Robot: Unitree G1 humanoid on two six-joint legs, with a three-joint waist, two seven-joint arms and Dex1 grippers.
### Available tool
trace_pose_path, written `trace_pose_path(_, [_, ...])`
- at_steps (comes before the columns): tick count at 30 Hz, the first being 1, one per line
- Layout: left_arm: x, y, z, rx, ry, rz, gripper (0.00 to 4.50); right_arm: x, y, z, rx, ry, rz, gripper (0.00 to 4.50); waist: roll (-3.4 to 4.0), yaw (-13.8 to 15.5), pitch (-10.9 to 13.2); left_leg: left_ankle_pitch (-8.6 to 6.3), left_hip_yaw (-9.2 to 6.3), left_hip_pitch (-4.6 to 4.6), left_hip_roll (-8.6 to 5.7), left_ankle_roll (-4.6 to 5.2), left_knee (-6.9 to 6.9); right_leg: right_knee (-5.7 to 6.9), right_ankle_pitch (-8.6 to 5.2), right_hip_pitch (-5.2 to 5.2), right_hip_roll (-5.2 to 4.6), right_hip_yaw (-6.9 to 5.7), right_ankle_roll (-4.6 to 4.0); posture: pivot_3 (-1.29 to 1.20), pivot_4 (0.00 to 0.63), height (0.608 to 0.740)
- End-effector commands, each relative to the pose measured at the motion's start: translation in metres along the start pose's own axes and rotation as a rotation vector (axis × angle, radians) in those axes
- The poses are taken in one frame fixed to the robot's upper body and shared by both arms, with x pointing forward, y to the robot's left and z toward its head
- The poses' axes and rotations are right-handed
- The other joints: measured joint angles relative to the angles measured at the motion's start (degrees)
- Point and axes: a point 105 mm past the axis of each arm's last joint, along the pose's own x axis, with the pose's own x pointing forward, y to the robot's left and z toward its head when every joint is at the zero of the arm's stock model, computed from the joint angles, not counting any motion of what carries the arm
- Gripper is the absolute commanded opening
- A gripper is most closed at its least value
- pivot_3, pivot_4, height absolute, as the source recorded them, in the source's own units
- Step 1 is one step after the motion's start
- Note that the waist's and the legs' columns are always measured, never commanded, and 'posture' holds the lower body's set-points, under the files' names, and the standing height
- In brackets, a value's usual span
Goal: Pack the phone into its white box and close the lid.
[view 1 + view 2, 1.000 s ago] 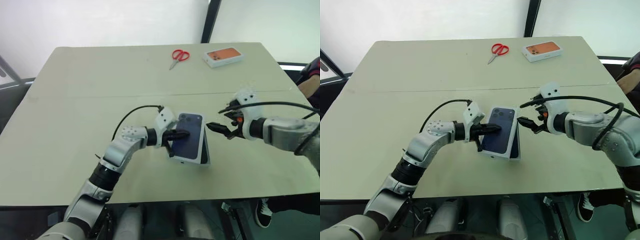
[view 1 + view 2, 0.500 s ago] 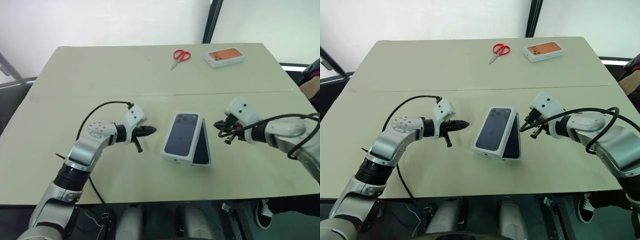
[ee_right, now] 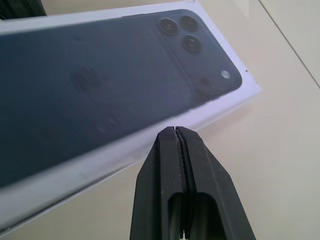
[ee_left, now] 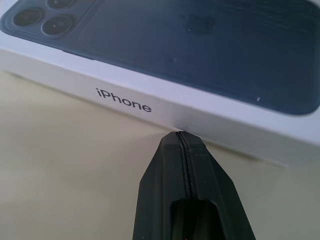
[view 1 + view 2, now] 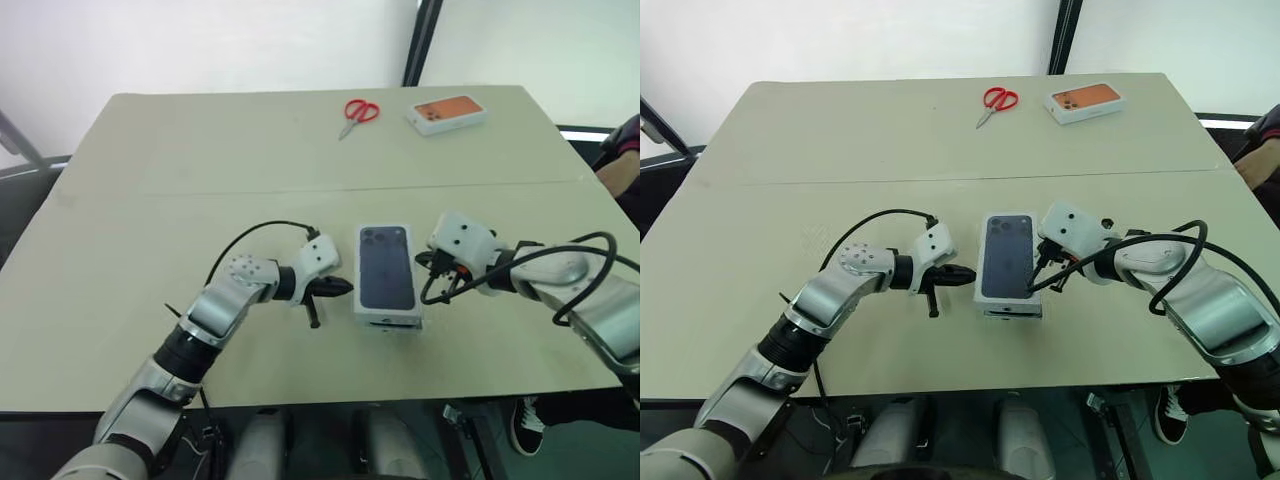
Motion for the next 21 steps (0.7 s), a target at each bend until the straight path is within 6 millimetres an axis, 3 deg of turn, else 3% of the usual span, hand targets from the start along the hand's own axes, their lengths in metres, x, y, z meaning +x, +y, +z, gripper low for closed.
trace_pose_path(1, [0.0, -0.006, 0.019, 0.039, -0.056, -0.015, 0.0, -0.004, 0.003, 0.009, -0.048, -0.024, -0.002, 0.03, 0.0, 0.1, 0.0, 0.0, -0.01, 0.0, 0.0, 0.0, 0.0, 0.0, 0.0, -0.01, 0.0, 0.0, 0.0, 0.0, 0.15, 0.74])
trace_pose_path(7, [0.0, -0.007, 0.015, 0.04, -0.045, -0.014, 0.0, -0.005, -0.004, 0.004, -0.045, -0.007, -0.04, 0.03, 0.0, 0.1, 0.0, 0.0, 0.0, 0.0, -0.01, 0.0, 0.0, 0.0, 0.0, 0.0, -0.02, 0.0, 0.0, 0.0, 0.15, 0.74])
trace_pose_path(12, [-0.004, -0.003, 0.013, 0.036, -0.04, 0.0, 0.0, -0.016, -0.025, -0.009, -0.031, 0.045, -0.124, 0.03, 0.0, 0.2, 0.0, 0.0, 0.0, 0.0, -0.01, 0.0, 0.01, 0.0, 0.0, 0.01, -0.03, 0.0, 0.0, 0.0, 0.15, 0.74])
trace_pose_path(21, [-0.011, 0.006, 0.013, 0.02, -0.049, 0.036, 0.0, -0.006, -0.018, -0.029, -0.042, 0.097, -0.108, 0.03, 0.0, 0.1, 0.0, 0.0, 0.0, 0.01, -0.01, 0.0, 0.0, 0.01, 0.0, 0.0, -0.01, 0.0, 0.0, 0.0, 0.15, 0.74])
